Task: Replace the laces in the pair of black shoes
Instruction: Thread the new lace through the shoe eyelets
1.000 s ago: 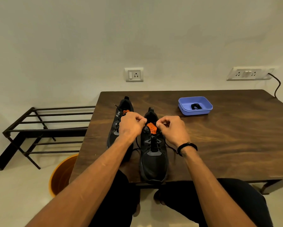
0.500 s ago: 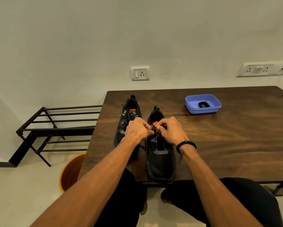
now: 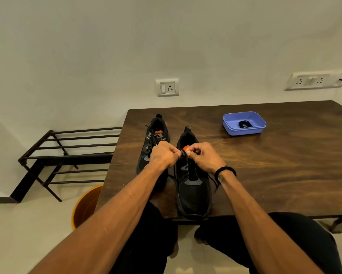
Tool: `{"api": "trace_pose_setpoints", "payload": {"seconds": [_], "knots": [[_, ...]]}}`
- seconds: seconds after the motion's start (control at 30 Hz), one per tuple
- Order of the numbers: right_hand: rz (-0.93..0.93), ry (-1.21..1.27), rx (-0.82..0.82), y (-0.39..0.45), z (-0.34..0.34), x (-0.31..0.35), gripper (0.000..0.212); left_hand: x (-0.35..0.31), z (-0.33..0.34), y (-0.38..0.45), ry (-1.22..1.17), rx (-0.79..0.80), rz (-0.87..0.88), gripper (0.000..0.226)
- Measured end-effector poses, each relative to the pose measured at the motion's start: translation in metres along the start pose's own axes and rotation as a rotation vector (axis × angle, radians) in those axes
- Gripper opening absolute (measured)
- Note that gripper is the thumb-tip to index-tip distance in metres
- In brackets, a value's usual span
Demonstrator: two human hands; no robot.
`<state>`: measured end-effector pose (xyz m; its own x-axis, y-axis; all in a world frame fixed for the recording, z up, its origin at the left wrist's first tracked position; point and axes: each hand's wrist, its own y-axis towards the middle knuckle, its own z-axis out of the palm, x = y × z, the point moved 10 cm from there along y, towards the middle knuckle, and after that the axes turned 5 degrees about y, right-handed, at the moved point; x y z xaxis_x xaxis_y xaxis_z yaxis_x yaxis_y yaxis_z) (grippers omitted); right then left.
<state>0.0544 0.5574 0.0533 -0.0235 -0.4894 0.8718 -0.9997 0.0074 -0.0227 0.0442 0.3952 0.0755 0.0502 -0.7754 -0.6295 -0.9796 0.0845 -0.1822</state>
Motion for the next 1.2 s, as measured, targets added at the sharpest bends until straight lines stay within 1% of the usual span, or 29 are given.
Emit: {"api": "trace_pose_setpoints", "payload": {"seconds": [0.07, 0.13, 0.2, 0.27, 0.33, 0.4, 0.47, 0.53, 0.6, 0.67, 0.73, 0.77, 0.87, 0.9, 0.93, 0.97, 1.0, 1.03, 1.07, 1.1, 1.13, 1.17, 1.2], "knots": [[0.011, -0.002, -0.011, 0.0, 0.001, -0.001, 0.014, -0.003, 0.001, 0.001, 0.026, -0.004, 0.021, 0.009], [-0.003, -0.063, -0.043, 0.003, 0.005, -0.005, 0.02, -0.008, 0.002, 0.0, 0.065, -0.007, 0.053, 0.007], [0.022, -0.115, -0.051, 0.007, 0.009, -0.017, 0.02, -0.014, 0.002, 0.001, 0.136, -0.027, 0.103, 0.012], [0.033, -0.102, -0.043, 0.008, 0.009, -0.018, 0.021, -0.019, 0.002, 0.0, 0.187, -0.042, 0.135, 0.015], [0.024, -0.074, -0.028, 0.001, 0.004, -0.005, 0.022, -0.022, -0.001, -0.001, 0.211, -0.066, 0.156, 0.015], [0.028, -0.079, 0.029, -0.002, 0.004, -0.002, 0.02, -0.024, -0.006, 0.0, 0.234, -0.087, 0.16, 0.014], [0.037, -0.118, 0.072, -0.004, 0.003, -0.005, 0.021, -0.025, -0.004, 0.002, 0.245, -0.07, 0.161, 0.014], [0.049, -0.156, 0.067, -0.007, 0.0, -0.008, 0.019, -0.027, -0.004, -0.001, 0.23, -0.05, 0.141, 0.017], [0.055, -0.211, 0.018, -0.009, -0.009, -0.006, 0.017, -0.026, -0.011, -0.002, 0.163, -0.08, 0.114, 0.022], [0.049, -0.276, -0.02, -0.012, -0.018, -0.001, 0.015, -0.018, -0.027, 0.001, 0.049, -0.164, 0.063, 0.03], [0.058, -0.328, -0.017, -0.018, -0.025, 0.004, 0.02, -0.005, -0.042, 0.003, -0.162, -0.24, -0.013, 0.037], [0.06, -0.353, 0.002, -0.021, -0.028, 0.007, 0.025, 0.002, -0.046, 0.003, -0.363, -0.266, -0.074, 0.038], [0.082, -0.411, 0.085, -0.028, -0.034, 0.011, 0.048, 0.027, -0.048, -0.008, -1.158, -0.337, -0.317, 0.03], [0.095, -0.416, 0.098, -0.03, -0.037, 0.009, 0.053, 0.032, -0.048, -0.009, -1.343, -0.364, -0.354, 0.03], [0.102, -0.415, 0.104, -0.031, -0.038, 0.009, 0.056, 0.036, -0.049, -0.009, -1.444, -0.392, -0.363, 0.035], [0.105, -0.412, 0.104, -0.031, -0.038, 0.008, 0.058, 0.04, -0.05, -0.007, -1.439, -0.413, -0.353, 0.04], [0.105, -0.407, 0.101, -0.031, -0.038, 0.007, 0.059, 0.04, -0.051, -0.004, -1.32, -0.424, -0.323, 0.04], [0.103, -0.405, 0.097, -0.031, -0.038, 0.008, 0.059, 0.035, -0.056, -0.002, -1.096, -0.415, -0.246, 0.035], [0.099, -0.402, 0.091, -0.031, -0.037, 0.009, 0.06, 0.021, -0.057, 0.002, -0.801, -0.37, -0.127, 0.027], [0.093, -0.401, 0.086, -0.031, -0.036, 0.011, 0.06, 0.003, -0.052, 0.004, -0.505, -0.294, 0.009, 0.023], [0.088, -0.4, 0.081, -0.031, -0.035, 0.011, 0.061, -0.014, -0.038, 0.006, -0.262, -0.19, 0.136, 0.019], [0.087, -0.4, 0.077, -0.031, -0.035, 0.011, 0.061, -0.025, -0.019, 0.007, -0.095, -0.072, 0.225, 0.015], [0.087, -0.399, 0.072, -0.032, -0.036, 0.01, 0.061, -0.029, 0.0, 0.008, 0.024, 0.024, 0.267, 0.015]]}}
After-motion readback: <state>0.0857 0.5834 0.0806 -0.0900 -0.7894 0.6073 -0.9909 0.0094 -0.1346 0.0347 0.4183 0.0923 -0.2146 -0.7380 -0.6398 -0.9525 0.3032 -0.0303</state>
